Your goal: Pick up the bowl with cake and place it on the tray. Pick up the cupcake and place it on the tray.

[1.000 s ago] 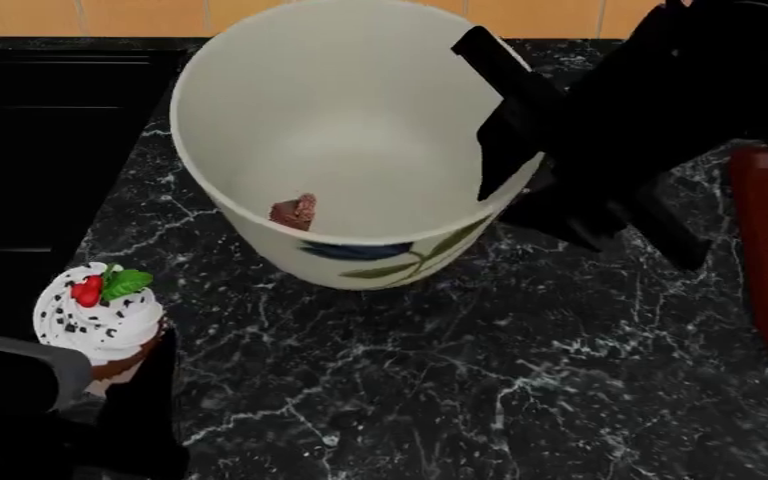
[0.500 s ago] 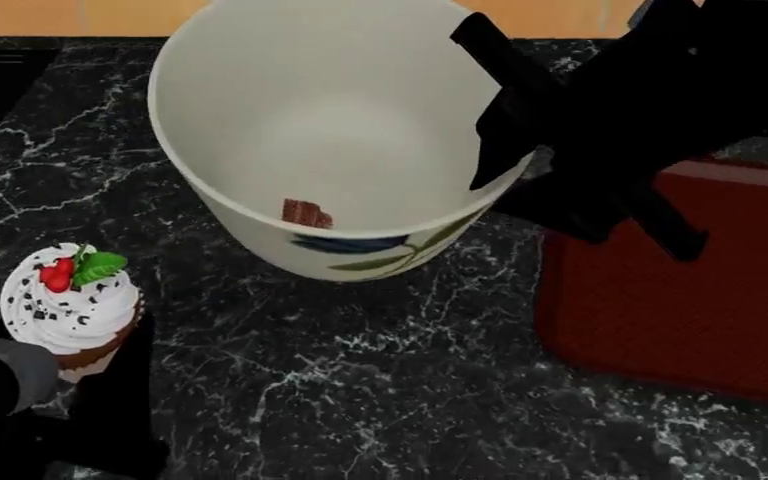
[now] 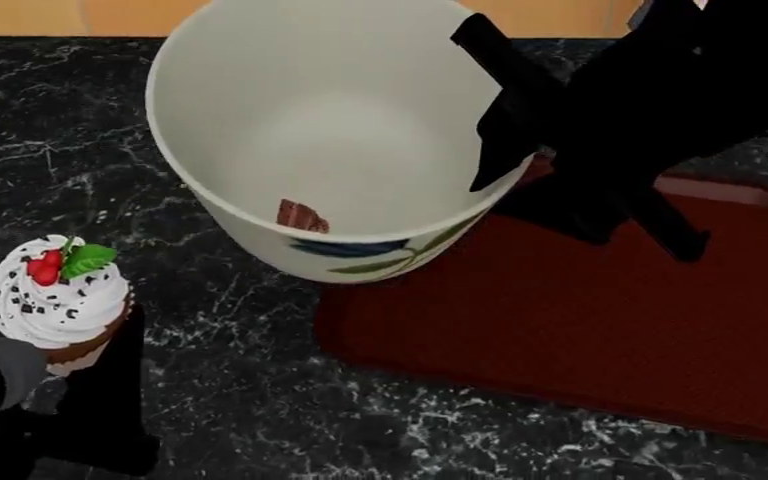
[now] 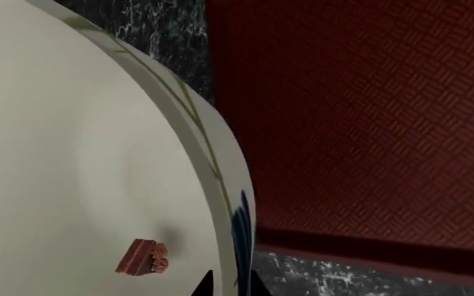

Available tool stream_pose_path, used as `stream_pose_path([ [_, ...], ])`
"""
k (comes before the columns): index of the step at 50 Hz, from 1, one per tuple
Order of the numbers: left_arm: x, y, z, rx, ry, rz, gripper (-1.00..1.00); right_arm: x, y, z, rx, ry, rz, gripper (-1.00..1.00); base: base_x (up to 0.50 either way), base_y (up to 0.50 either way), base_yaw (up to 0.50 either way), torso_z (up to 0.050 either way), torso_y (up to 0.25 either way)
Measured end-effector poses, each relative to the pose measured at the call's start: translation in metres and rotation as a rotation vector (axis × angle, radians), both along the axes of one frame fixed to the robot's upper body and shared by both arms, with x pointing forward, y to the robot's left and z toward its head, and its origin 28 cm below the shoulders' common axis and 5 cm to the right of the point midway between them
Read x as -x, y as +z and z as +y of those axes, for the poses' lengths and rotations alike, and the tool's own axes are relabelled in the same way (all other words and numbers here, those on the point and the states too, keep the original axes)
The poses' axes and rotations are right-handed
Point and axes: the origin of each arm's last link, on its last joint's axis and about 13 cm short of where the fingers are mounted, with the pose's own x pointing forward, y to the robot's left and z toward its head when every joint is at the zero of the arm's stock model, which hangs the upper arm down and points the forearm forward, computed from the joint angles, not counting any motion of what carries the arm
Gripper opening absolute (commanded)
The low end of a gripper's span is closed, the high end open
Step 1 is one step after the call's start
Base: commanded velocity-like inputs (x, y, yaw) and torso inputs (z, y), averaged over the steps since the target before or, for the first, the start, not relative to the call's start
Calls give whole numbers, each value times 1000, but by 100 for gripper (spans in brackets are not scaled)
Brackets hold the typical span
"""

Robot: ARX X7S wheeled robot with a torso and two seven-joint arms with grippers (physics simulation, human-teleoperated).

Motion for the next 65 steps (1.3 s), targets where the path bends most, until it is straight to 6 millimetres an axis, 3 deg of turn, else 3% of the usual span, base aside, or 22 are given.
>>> stream_pose_path([
  [36,-5,11,2,15,3,-9,-100,-1,-1,2,23,-2,36,-100,0,-471,0,0,0],
  [65,-20,16,8,42,22,7,-100,-3,-2,5,51,-22,85,-100,0,-8,0,0,1],
])
